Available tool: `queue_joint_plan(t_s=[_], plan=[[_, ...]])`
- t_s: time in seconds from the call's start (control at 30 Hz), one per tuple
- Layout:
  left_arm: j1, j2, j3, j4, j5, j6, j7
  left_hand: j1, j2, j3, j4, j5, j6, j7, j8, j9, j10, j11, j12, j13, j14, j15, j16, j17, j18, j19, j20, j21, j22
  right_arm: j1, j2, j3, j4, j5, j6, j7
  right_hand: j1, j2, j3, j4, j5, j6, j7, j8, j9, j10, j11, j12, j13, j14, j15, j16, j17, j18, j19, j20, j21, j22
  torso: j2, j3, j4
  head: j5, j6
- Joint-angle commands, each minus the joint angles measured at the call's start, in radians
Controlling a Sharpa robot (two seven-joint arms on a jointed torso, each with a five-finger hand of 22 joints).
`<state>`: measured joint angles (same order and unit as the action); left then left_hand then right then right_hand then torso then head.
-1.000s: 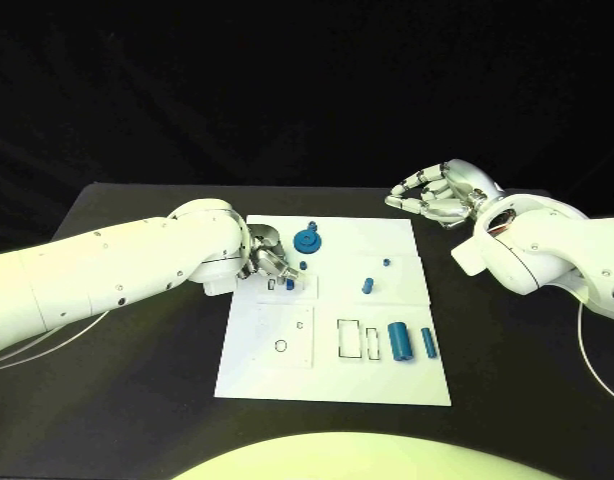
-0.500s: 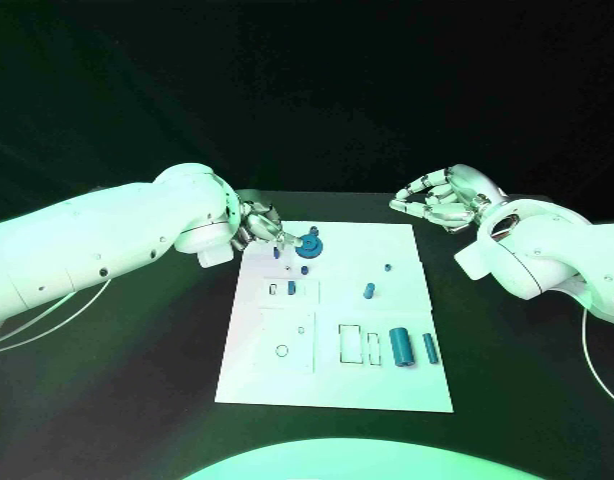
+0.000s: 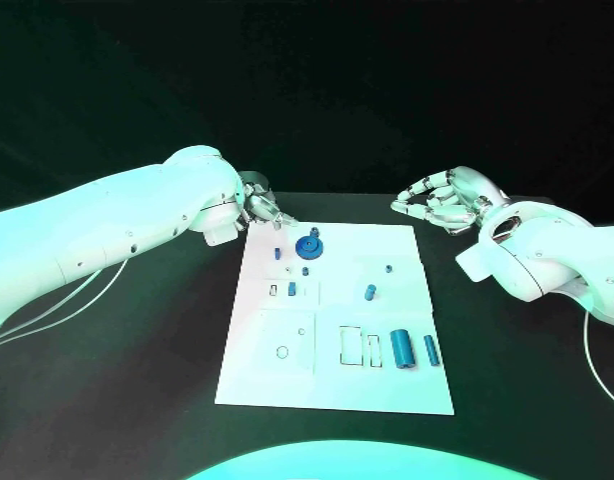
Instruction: Assemble the parts on the task board
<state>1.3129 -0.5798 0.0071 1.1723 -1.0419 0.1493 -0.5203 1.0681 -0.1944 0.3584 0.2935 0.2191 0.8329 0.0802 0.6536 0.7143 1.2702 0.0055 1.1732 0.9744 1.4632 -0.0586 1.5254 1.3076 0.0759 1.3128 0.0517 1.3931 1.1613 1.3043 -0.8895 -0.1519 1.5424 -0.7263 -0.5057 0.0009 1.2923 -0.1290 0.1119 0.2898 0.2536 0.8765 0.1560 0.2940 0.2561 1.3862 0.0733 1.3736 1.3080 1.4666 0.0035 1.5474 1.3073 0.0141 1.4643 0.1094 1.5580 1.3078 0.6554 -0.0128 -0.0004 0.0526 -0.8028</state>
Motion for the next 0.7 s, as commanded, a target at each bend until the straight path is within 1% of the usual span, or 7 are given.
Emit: queue_joint_plan(t_s=[0.03,0.2,0.3,0.37,0.4,0.53,0.7], plan=[[0.003,0.023,-0.004,-0.046,-0.033,0.04,0.011,0.009,0.001,-0.006,-0.002,0.006,-0.007,0.003,-0.004,-0.002,-0.009,0.003,-0.004,-0.002,0.075,0.007,-0.003,0.146,0.012,-0.003,0.002,-0.003,0.0,0.0,0.001,0.0,0.001,-0.006,0.002,0.013,-0.008,0.002,-0.006,-0.001,0.003,-0.004,-0.001,0.004,-0.001,-0.006,-0.001,-0.007,0.046,0.085,-0.006,-0.006,0.184,-0.01,0.099,-0.009,-0.003,0.253,0.0,-0.0009,-0.0013,0.001,-0.002],[0.001,0.052,-0.012,-0.11,-0.031,0.055,0.01,0.009,0.004,-0.007,-0.001,0.006,-0.007,0.003,-0.006,-0.003,-0.011,0.004,-0.005,-0.004,0.075,0.007,-0.003,0.147,0.012,-0.003,0.002,-0.003,0.0,0.0,0.001,0.0,0.002,-0.007,0.003,0.013,-0.006,0.003,-0.006,-0.002,0.006,-0.005,-0.001,0.004,-0.001,-0.005,-0.001,-0.006,0.046,0.085,-0.006,-0.006,0.183,-0.01,0.099,-0.009,-0.003,0.253,0.0,-0.0017,-0.0008,0.003,0.0],[-0.001,0.064,-0.015,-0.137,-0.025,0.068,0.009,0.01,0.005,-0.007,-0.002,0.006,-0.007,0.003,-0.006,-0.003,-0.011,0.004,-0.005,-0.004,0.075,0.008,-0.003,0.148,0.012,-0.003,0.002,-0.003,0.0,0.0,0.002,0.0,0.002,-0.007,0.004,0.013,-0.006,0.003,-0.006,-0.002,0.008,-0.005,-0.001,0.005,-0.001,-0.005,-0.001,-0.006,0.046,0.085,-0.006,-0.006,0.184,-0.01,0.1,-0.009,-0.002,0.254,0.0,-0.0015,-0.0014,0.007,-0.002],[-0.001,0.068,-0.017,-0.149,-0.021,0.081,0.009,0.01,0.006,-0.007,-0.002,0.006,-0.007,0.004,-0.006,-0.003,-0.011,0.004,-0.004,-0.003,0.076,0.008,-0.002,0.149,0.012,-0.003,0.003,-0.003,0.002,0.0,0.002,0.0,0.003,-0.007,0.004,0.013,-0.006,0.003,-0.006,-0.002,0.008,-0.005,-0.001,0.005,-0.001,-0.005,-0.001,-0.006,0.046,0.085,-0.006,-0.006,0.184,-0.01,0.1,-0.009,-0.002,0.254,0.0,-0.0012,-0.0012,0.006,-0.003],[-0.002,0.07,-0.018,-0.153,-0.019,0.087,0.008,0.01,0.006,-0.007,-0.002,0.006,-0.007,0.004,-0.006,-0.003,-0.011,0.004,-0.004,-0.003,0.076,0.008,-0.002,0.149,0.012,-0.003,0.003,-0.003,0.002,0.0,0.002,0.0,0.003,-0.007,0.005,0.013,-0.006,0.003,-0.006,-0.002,0.008,-0.005,-0.001,0.005,-0.001,-0.005,-0.001,-0.006,0.046,0.085,-0.006,-0.006,0.184,-0.01,0.1,-0.009,-0.002,0.254,-0.001,-0.0009,0.0,0.004,-0.004],[-0.005,0.079,-0.025,-0.172,-0.01,0.105,0.007,0.011,0.009,-0.008,-0.002,0.005,-0.005,0.004,-0.006,-0.004,-0.013,0.005,-0.006,-0.006,0.076,0.008,-0.002,0.15,0.012,-0.002,0.003,-0.003,0.002,0.0,0.002,0.0,0.003,-0.007,0.005,0.014,-0.004,0.004,-0.006,-0.002,0.01,-0.005,-0.001,0.005,-0.001,-0.006,-0.001,-0.006,0.046,0.085,-0.006,-0.006,0.183,-0.01,0.099,-0.009,-0.004,0.253,-0.002,-0.0009,0.0024,0.005,-0.007],[-0.013,0.088,-0.031,-0.191,0.003,0.116,0.009,0.009,0.012,-0.01,-0.001,0.003,-0.002,0.004,-0.007,-0.005,-0.013,0.005,-0.005,-0.005,0.076,0.009,-0.001,0.15,0.012,-0.003,0.004,-0.003,0.001,0.0,0.003,0.0,0.003,-0.007,0.005,0.014,-0.004,0.004,-0.006,-0.002,0.01,-0.005,-0.001,0.005,-0.001,-0.006,-0.001,-0.006,0.046,0.085,-0.006,-0.006,0.183,-0.01,0.099,-0.009,-0.004,0.253,-0.002,-0.0019,0.0014,0.006,-0.009]])
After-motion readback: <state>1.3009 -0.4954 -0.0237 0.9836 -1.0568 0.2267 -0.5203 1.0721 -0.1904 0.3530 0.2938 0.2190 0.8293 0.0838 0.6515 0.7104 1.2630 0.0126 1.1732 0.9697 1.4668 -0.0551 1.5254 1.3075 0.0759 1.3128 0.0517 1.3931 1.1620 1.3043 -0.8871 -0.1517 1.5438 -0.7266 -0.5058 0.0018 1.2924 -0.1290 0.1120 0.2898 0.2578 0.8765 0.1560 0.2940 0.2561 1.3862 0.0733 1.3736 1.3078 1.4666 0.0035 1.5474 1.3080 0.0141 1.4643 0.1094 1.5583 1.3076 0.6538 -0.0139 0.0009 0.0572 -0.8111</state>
